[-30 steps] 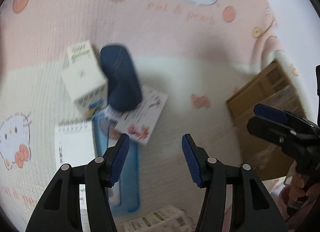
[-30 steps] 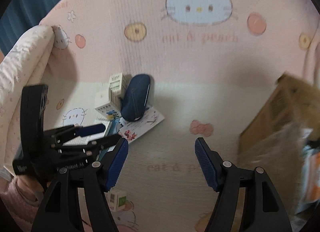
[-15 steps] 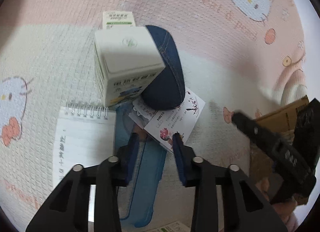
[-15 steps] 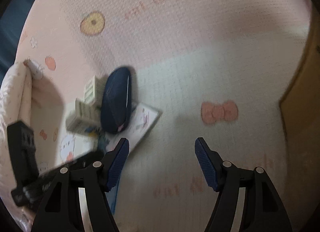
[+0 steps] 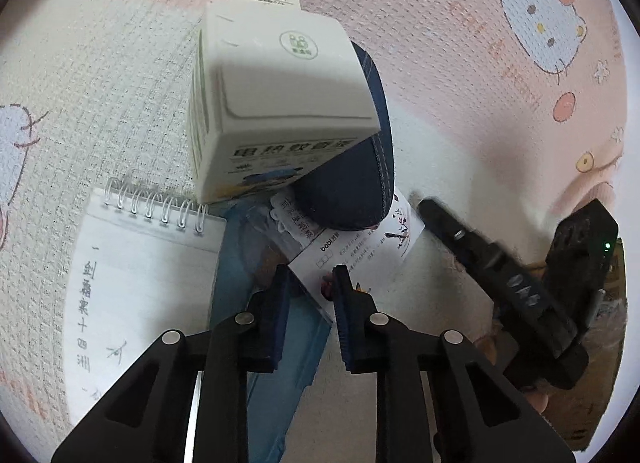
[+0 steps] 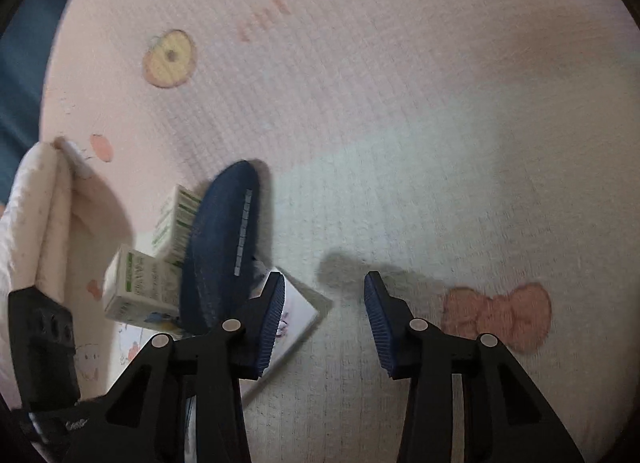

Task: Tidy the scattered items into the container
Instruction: 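Move the right gripper to the white card and photo sticker sheet, then close the right gripper on the card and sticker sheet and lift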

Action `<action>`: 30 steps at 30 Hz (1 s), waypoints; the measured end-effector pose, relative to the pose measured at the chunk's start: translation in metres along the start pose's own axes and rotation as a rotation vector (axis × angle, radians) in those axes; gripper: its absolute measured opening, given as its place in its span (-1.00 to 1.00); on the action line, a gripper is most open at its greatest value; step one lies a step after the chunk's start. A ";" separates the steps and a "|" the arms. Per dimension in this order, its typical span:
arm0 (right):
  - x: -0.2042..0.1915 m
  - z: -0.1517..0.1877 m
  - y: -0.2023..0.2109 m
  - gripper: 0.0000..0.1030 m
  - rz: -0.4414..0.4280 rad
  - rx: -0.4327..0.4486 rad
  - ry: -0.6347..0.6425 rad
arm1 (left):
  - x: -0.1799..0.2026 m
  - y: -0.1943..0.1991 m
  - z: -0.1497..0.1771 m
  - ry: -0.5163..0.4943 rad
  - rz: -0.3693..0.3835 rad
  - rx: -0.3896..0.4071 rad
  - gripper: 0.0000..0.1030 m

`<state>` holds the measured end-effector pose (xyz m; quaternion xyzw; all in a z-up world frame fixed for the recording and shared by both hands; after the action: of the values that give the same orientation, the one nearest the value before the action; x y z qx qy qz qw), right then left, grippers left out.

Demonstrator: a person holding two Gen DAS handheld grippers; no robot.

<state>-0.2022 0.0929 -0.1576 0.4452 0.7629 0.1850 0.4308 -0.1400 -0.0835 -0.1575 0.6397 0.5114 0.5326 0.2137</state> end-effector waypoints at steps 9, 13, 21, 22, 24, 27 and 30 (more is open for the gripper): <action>-0.013 0.036 0.030 -0.76 0.081 -0.089 0.093 | 0.018 -0.003 0.007 -0.207 0.016 -0.046 -0.59; -0.017 0.070 0.059 -0.76 0.120 -0.123 0.105 | 0.026 -0.002 0.020 -0.260 0.051 -0.069 -0.59; -0.003 0.107 0.086 -0.75 0.095 -0.147 0.061 | 0.031 0.007 0.039 -0.303 0.027 -0.092 -0.57; 0.001 0.104 0.086 -0.75 0.075 -0.156 0.037 | 0.029 0.008 0.039 -0.292 0.026 -0.097 -0.57; 0.007 0.099 0.083 -0.75 0.055 -0.168 0.003 | 0.028 0.009 0.040 -0.290 0.019 -0.105 -0.55; 0.010 0.094 0.078 -0.75 0.029 -0.207 -0.016 | 0.025 0.012 0.038 -0.294 -0.021 -0.095 -0.53; 0.009 0.089 0.072 -0.75 0.032 -0.205 0.015 | 0.022 0.013 0.038 -0.270 -0.002 -0.100 -0.48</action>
<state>-0.0939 0.1296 -0.1638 0.4098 0.7359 0.2723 0.4653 -0.1028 -0.0590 -0.1499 0.6933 0.4516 0.4664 0.3127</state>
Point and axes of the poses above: each gripper's, at about its wrist camera, not at the fingertips, and y roughly against the way its jaws point, x to its right, z to its underside, the point moved 2 cm from there along -y, roughly the way its jaws point, and after that the axes turned 6 degrees about x, right-handed, at the moved point
